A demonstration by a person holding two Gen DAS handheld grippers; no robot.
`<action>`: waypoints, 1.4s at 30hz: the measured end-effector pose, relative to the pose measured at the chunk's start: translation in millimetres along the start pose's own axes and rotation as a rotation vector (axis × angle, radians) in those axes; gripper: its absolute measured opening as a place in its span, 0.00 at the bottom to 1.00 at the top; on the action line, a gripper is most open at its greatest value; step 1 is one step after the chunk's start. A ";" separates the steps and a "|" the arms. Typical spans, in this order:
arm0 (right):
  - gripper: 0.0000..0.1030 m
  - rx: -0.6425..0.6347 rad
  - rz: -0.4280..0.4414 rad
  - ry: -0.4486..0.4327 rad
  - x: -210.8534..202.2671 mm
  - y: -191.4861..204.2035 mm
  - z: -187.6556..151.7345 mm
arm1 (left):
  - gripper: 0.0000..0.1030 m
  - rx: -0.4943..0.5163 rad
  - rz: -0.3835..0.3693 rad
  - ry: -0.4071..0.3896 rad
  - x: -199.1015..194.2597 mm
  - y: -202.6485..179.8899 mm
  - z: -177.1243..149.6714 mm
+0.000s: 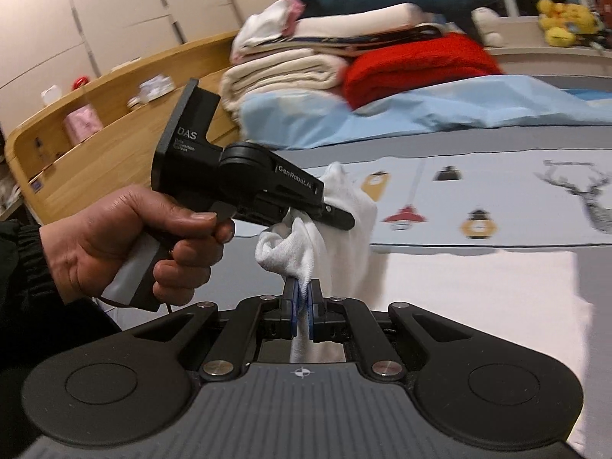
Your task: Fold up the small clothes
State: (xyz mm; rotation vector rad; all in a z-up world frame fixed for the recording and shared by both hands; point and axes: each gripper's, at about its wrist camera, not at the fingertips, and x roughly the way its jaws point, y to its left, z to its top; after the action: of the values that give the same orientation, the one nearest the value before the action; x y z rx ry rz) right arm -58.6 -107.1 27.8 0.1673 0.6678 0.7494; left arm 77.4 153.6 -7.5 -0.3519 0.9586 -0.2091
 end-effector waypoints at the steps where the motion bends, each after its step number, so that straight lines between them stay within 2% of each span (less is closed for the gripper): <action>1: 0.04 0.002 -0.020 -0.010 -9.1 -6.5 -1.1 | 0.17 0.016 -0.009 0.000 4.6 -13.3 1.2; 8: 0.04 0.085 -0.194 -0.109 -70.9 -54.9 -9.9 | 0.19 0.113 -0.126 -0.029 35.5 -111.7 0.7; 10: 0.04 0.108 -0.271 -0.132 -87.0 -66.3 -15.4 | 0.34 0.127 -0.187 -0.016 43.6 -131.8 -2.7; 11: 0.04 0.117 -0.320 -0.132 -93.1 -71.8 -19.1 | 0.38 0.138 -0.218 -0.002 47.1 -139.6 -4.6; 12: 0.04 0.127 -0.367 -0.113 -96.3 -78.0 -23.8 | 0.44 0.156 -0.241 0.010 49.9 -146.3 -6.6; 13: 0.04 0.149 -0.401 -0.072 -96.5 -85.9 -29.3 | 0.45 0.171 -0.250 0.009 50.7 -150.1 -8.9; 15: 0.06 0.219 -0.418 0.036 -88.6 -104.0 -40.9 | 0.45 0.189 -0.240 0.013 51.7 -151.8 -12.0; 17: 0.10 0.343 -0.435 0.122 -80.7 -130.1 -54.2 | 0.45 0.184 -0.230 0.028 52.9 -146.4 -13.4; 20: 0.12 0.461 -0.438 0.129 -76.5 -157.4 -59.8 | 0.45 0.189 -0.193 0.063 54.2 -133.8 -16.0; 21: 0.25 0.487 -0.437 0.120 -75.3 -163.6 -58.7 | 0.45 0.209 -0.168 0.086 54.7 -129.9 -18.6; 22: 0.42 0.517 -0.434 0.111 -73.5 -170.8 -57.2 | 0.45 0.234 -0.143 0.111 55.5 -124.6 -21.6; 23: 0.48 0.546 -0.433 0.103 -71.3 -177.3 -58.2 | 0.44 0.261 -0.120 0.140 58.6 -123.7 -25.9; 25: 0.50 0.585 -0.454 0.113 -61.8 -189.2 -57.9 | 0.44 0.318 -0.090 0.209 62.3 -116.3 -37.9; 27: 0.50 0.633 -0.462 0.160 -47.7 -199.8 -59.0 | 0.44 0.383 -0.072 0.269 66.5 -114.1 -50.7; 28: 0.47 0.656 -0.451 0.185 -41.4 -203.7 -61.0 | 0.44 0.412 -0.064 0.292 68.8 -114.2 -56.7; 29: 0.39 0.664 -0.447 0.219 -34.2 -207.5 -64.0 | 0.44 0.440 -0.052 0.318 71.5 -113.7 -62.5; 30: 0.07 0.656 -0.452 0.239 -32.6 -205.6 -66.8 | 0.44 0.462 -0.040 0.332 71.0 -111.7 -69.0; 31: 0.00 0.650 -0.459 0.241 -32.7 -204.7 -67.2 | 0.43 0.481 -0.031 0.337 72.1 -111.2 -71.3; 33: 0.00 0.664 -0.448 0.191 -46.6 -197.7 -61.0 | 0.43 0.498 -0.043 0.337 70.2 -108.9 -71.9; 35: 0.00 0.656 -0.390 0.131 -68.0 -182.1 -47.6 | 0.43 0.496 -0.079 0.335 66.0 -105.4 -71.7; 36: 0.00 0.633 -0.383 0.129 -75.6 -175.5 -42.8 | 0.43 0.499 -0.100 0.340 64.2 -104.5 -72.2; 38: 0.00 0.618 -0.421 0.181 -83.5 -173.7 -47.2 | 0.43 0.524 -0.117 0.363 64.9 -104.9 -76.6; 40: 0.00 0.706 -0.482 0.269 -80.4 -192.7 -67.2 | 0.43 0.564 -0.081 0.402 72.1 -105.3 -85.5; 41: 0.00 0.746 -0.495 0.284 -78.8 -201.2 -74.1 | 0.42 0.583 -0.051 0.425 77.3 -104.1 -89.3; 42: 0.05 0.762 -0.475 0.265 -76.3 -206.3 -74.7 | 0.42 0.599 -0.027 0.436 82.0 -103.5 -91.7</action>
State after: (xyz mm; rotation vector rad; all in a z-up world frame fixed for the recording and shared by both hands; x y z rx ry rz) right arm -27.0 -316.1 -68.7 0.5876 1.1771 0.0280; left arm 45.5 12.8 -78.2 0.2451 1.2630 -0.5978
